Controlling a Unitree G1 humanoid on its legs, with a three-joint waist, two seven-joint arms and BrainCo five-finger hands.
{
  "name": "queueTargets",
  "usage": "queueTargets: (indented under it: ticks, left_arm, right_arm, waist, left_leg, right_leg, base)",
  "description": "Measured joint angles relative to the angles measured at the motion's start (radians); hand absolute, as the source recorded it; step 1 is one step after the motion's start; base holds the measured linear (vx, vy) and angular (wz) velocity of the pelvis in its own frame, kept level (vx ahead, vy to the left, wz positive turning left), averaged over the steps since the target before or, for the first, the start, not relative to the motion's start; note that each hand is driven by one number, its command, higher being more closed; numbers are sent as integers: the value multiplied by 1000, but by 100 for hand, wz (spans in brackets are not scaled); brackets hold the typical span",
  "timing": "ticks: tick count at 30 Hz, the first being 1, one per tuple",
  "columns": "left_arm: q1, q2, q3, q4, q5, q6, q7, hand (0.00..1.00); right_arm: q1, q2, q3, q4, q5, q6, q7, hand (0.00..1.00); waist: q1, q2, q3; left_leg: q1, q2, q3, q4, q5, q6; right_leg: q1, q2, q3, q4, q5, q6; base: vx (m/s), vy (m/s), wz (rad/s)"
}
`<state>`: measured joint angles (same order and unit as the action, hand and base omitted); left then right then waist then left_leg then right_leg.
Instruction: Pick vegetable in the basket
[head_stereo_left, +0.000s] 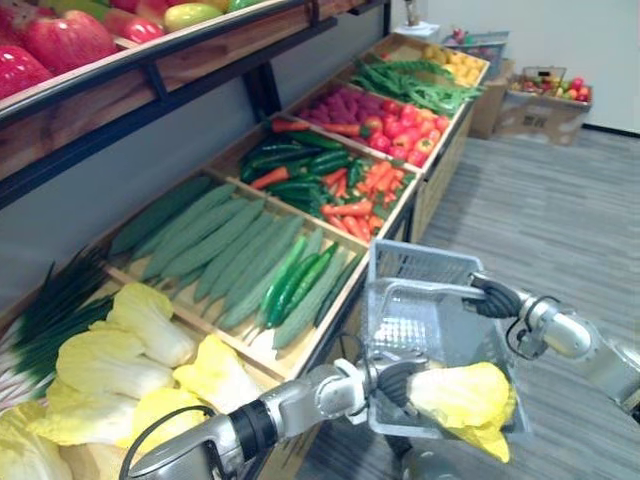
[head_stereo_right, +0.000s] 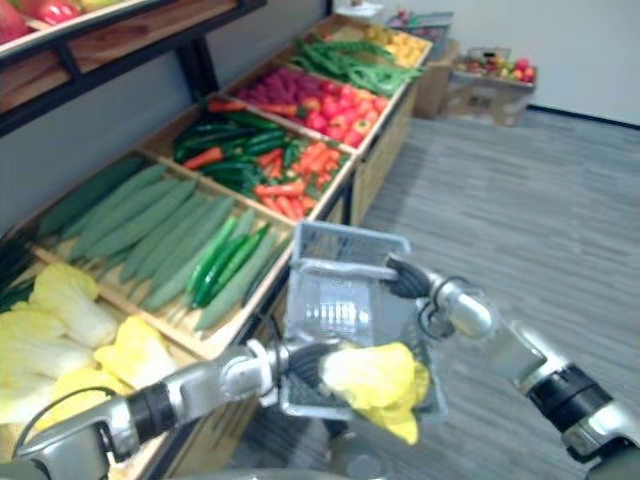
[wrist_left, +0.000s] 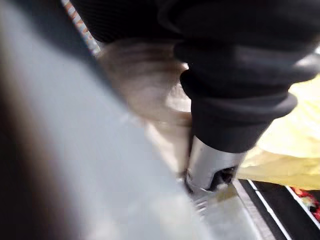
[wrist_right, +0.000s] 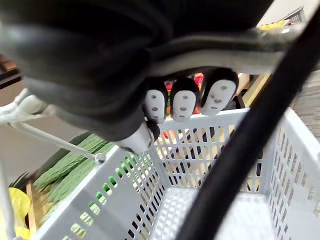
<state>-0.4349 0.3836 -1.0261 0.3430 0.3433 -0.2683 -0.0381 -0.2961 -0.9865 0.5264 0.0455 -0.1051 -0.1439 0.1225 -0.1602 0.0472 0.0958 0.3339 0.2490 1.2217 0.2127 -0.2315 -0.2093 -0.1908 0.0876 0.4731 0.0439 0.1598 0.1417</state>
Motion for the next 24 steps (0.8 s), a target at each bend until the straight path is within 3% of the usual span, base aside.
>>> queueTargets:
  ticks: [2,3,7,11,19,22,24]
  left_arm:
    - [0,-32,19,43,37,12,3,100]
    - [0,-47,32,69,69,19,8,0]
    - [-1,-111,52,162,145,39,32,0]
    - [-6,-148,62,215,184,55,35,0]
    - [-41,-151,82,244,186,75,35,0]
    - [-41,-142,86,178,174,82,35,0]
    - [-38,-138,85,29,133,80,35,0]
  right_arm:
    - [0,0,6,2,4,0,12,100]
    - [-2,0,6,2,6,0,20,100]
    - [-1,0,17,2,7,0,39,100]
    - [1,0,20,2,7,2,42,100]
    - [36,15,11,1,29,5,64,100]
    - [116,58,-64,6,28,7,70,100]
    - [181,116,-145,42,5,7,66,100]
  waist:
    - [-4,-5,-2]
    - [-4,-6,-1]
    - [-6,-18,6]
    - [-11,-11,1]
    - [-15,-13,2]
    - [-3,-21,7]
    - [4,-28,13]
  left_leg:
    - [-1,3,3,1,0,0]
    - [-2,5,5,1,-1,-2]
    - [2,11,24,-1,-8,-13]
    - [2,10,26,-2,-7,-11]
    - [0,8,25,-10,-4,-6]
    - [-9,2,0,-21,2,0]
    - [-22,-15,-41,-45,14,15]
  right_leg:
    - [-10,6,-4,14,-11,-4]
    - [-14,7,-8,19,-17,-9]
    - [-16,1,-53,11,-26,-18]
    - [-16,-2,-57,6,-14,-15]
    - [-10,-20,-91,7,-11,-16]
    - [-4,-34,-112,8,-12,-15]
    - [4,-60,-146,10,-14,-13]
  base:
    - [-23,-26,-4]
    - [0,0,0]
    - [-22,-17,-8]
    - [2,8,1]
    - [-16,5,11]
    - [-74,-37,25]
    - [-105,-43,51]
